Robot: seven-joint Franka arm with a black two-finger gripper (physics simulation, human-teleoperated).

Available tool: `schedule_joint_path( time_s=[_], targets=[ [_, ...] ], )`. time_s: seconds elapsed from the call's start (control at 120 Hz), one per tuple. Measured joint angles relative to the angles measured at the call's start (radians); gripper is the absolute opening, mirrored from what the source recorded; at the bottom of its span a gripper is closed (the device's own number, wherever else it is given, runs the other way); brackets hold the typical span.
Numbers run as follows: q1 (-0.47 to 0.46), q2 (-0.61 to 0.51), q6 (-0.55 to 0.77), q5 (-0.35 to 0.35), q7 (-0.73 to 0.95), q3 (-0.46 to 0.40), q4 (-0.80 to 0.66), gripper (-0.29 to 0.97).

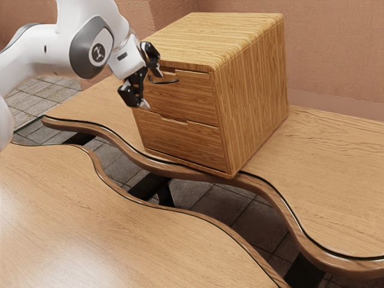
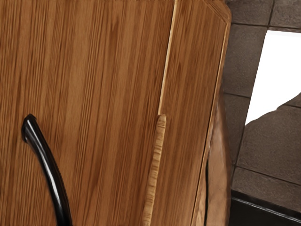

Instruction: Pull the drawer handle with one arm to open the drawer

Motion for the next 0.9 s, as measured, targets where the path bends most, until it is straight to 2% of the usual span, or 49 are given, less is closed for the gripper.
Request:
schedule_joint_path(
  time_s=[0.1,0.183,0.258,0.383,0.425,0.575,0.683,0.9],
  targets=[
    [0.0,-0.001,0.0,-0.002,-0.002,0.0,0.004,0.63],
    [0.0,-0.001,0.0,-0.008,-0.005,0.0,0.004,0.46],
    [0.0,-0.002,0.002,-0.011,-0.009,0.001,0.005,0.36],
    [0.006,-0.004,0.009,-0.011,-0.021,-0.001,0.005,0.08],
    [0.004,-0.003,0.009,-0.011,-0.025,0.0,0.005,0.04],
    [-0.001,-0.008,0.004,-0.011,-0.037,0.001,0.004,-0.04],
    [-0.001,-0.009,0.002,-0.011,-0.044,0.001,0.004,0.04],
    [-0.004,-0.011,-0.001,-0.012,-0.055,0.002,0.003,0.05]
  ],
)
